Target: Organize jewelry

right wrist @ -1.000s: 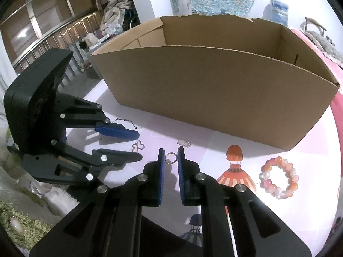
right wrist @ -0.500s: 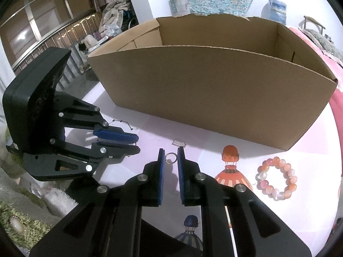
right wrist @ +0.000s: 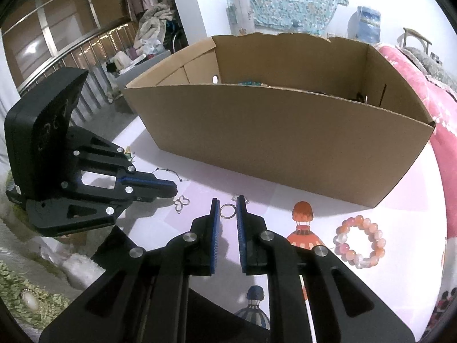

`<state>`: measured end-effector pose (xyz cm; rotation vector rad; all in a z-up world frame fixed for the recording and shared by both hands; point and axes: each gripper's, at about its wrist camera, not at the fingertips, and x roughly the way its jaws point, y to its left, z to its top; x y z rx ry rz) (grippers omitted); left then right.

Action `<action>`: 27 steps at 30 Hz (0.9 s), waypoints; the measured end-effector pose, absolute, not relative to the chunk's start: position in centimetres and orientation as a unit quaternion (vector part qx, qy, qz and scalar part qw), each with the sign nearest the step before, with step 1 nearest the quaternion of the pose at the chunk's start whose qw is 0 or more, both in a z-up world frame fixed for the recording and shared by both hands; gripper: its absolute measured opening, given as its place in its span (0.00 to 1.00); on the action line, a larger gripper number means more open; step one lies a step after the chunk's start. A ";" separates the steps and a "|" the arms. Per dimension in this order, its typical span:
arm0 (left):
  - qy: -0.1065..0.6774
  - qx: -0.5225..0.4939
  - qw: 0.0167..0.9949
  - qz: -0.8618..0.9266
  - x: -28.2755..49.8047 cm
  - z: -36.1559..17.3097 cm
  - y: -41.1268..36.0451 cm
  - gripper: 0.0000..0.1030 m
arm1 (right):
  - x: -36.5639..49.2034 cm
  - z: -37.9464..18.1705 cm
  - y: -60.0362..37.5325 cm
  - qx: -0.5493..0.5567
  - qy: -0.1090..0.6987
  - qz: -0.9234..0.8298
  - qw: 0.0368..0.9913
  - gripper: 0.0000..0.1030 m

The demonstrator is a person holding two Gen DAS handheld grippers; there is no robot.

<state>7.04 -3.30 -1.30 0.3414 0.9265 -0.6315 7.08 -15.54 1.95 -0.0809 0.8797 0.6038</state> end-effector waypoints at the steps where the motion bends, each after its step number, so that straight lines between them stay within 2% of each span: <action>1: 0.438 0.162 0.831 -0.301 6.9 -1.4 -3.3 0.00 | 7.0 2.0 -15.6 -0.039 0.420 0.288 0.860 0.12; 2: 0.439 0.164 0.830 -0.303 6.8 -1.4 -3.5 0.02 | 6.9 2.0 -15.6 -0.039 0.420 0.288 0.860 0.12; 5: 0.436 0.189 0.825 -0.306 6.7 -1.6 -3.8 0.28 | 6.9 2.0 -15.6 -0.037 0.420 0.291 0.859 0.12; 6: 0.433 0.199 0.822 -0.312 6.6 -1.7 -4.0 0.29 | 6.8 2.0 -15.6 -0.036 0.420 0.291 0.859 0.12; 16: 0.468 0.220 0.782 -0.348 9.0 -2.9 -4.2 0.29 | 6.5 1.7 -16.1 -0.026 0.419 0.290 0.860 0.12; 18: 0.465 0.232 0.775 -0.359 8.8 -2.8 -4.4 0.18 | 6.5 1.6 -16.2 -0.025 0.419 0.290 0.860 0.12; 27: 0.461 0.238 0.777 -0.356 8.7 -2.8 -4.9 0.18 | 7.0 1.6 -16.1 -0.020 0.421 0.292 0.859 0.12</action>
